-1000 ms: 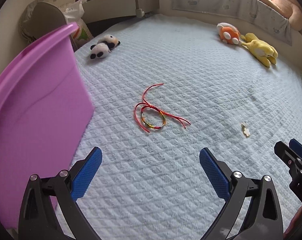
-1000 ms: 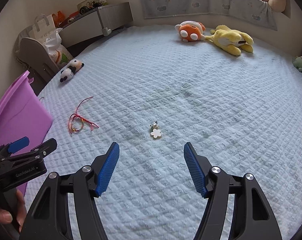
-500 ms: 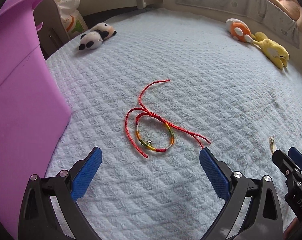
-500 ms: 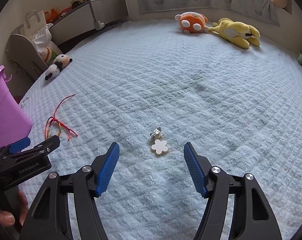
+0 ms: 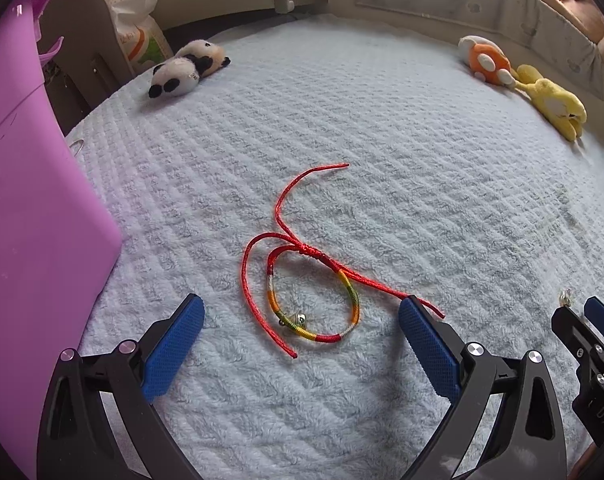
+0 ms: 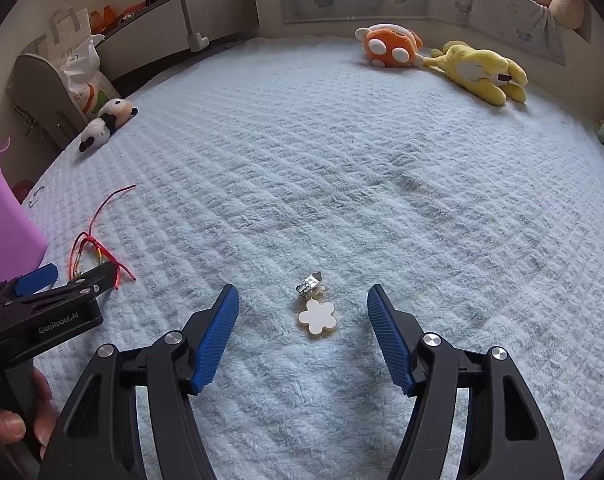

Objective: Organize jewelry
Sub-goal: 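Move both open tools over the red string bracelet and white flower pendant, then grasp the red string bracelet with the left tool while the right tool grasps the white flower pendant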

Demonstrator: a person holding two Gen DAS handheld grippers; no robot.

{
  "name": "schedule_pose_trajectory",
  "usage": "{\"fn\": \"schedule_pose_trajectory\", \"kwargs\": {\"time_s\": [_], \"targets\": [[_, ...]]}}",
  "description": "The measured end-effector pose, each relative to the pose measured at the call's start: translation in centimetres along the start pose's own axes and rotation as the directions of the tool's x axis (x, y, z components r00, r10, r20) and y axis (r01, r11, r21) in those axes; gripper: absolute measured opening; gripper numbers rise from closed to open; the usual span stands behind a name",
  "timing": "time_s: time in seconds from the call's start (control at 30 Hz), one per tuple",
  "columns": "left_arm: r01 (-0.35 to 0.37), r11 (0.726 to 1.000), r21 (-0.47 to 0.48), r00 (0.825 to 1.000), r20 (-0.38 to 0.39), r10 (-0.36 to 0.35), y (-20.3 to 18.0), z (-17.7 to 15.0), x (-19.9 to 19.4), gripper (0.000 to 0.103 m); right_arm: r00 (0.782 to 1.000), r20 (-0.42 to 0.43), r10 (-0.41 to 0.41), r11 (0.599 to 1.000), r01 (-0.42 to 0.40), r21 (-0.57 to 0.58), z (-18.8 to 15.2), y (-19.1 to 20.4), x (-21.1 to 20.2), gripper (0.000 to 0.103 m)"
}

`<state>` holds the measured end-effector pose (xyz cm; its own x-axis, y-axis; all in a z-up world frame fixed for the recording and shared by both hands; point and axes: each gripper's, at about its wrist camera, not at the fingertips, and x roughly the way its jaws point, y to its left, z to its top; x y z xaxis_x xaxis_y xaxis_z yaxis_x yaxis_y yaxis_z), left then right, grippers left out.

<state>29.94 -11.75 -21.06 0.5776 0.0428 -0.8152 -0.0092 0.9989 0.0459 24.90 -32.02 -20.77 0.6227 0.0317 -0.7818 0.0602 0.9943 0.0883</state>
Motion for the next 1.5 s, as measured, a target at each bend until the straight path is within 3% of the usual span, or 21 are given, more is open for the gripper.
{"fn": "schedule_pose_trajectory", "kwargs": {"time_s": [0.37, 0.67, 0.83, 0.93, 1.0, 1.1, 1.5], "targets": [[-0.002, 1.0, 0.026, 1.0, 0.007, 0.002, -0.2, 0.4, 1.1, 0.097, 0.999, -0.014, -0.03, 0.999, 0.03, -0.04, -0.1, 0.6, 1.6, 0.063], [0.007, 1.0, 0.03, 1.0, 0.004, -0.007, -0.4, 0.6, 1.7, 0.095, 1.0, -0.01, -0.011, 0.997, 0.011, -0.08, -0.3, 1.3, 1.9, 0.045], [0.026, 0.999, 0.032, 1.0, 0.006, -0.026, -0.3, 0.1, 1.0, 0.08, 1.0, -0.015, -0.002, 0.996, 0.001, -0.085, -0.3, 1.5, 1.9, 0.037], [0.031, 0.999, 0.033, 0.999, 0.017, -0.032, -0.3, -0.3, 0.5, 0.06, 1.0, -0.015, 0.002, 0.995, -0.003, -0.098, -0.3, 1.8, 1.8, 0.029], [0.029, 0.999, 0.046, 0.999, 0.027, -0.031, -0.5, -0.4, 0.1, 0.034, 1.0, -0.014, 0.005, 0.995, -0.007, -0.097, -0.3, 1.9, 1.7, 0.027], [0.045, 0.997, 0.067, 0.998, 0.034, -0.048, -0.6, -0.5, -0.3, 0.015, 1.0, -0.012, 0.01, 0.996, -0.011, -0.092, -0.3, 1.8, 1.5, 0.02], [0.09, 0.994, 0.066, 0.996, -0.004, -0.09, 0.2, -2.1, -2.4, 0.015, 0.999, -0.023, 0.035, 0.996, -0.036, -0.08, -1.2, 1.6, -0.2, 0.019]]}}
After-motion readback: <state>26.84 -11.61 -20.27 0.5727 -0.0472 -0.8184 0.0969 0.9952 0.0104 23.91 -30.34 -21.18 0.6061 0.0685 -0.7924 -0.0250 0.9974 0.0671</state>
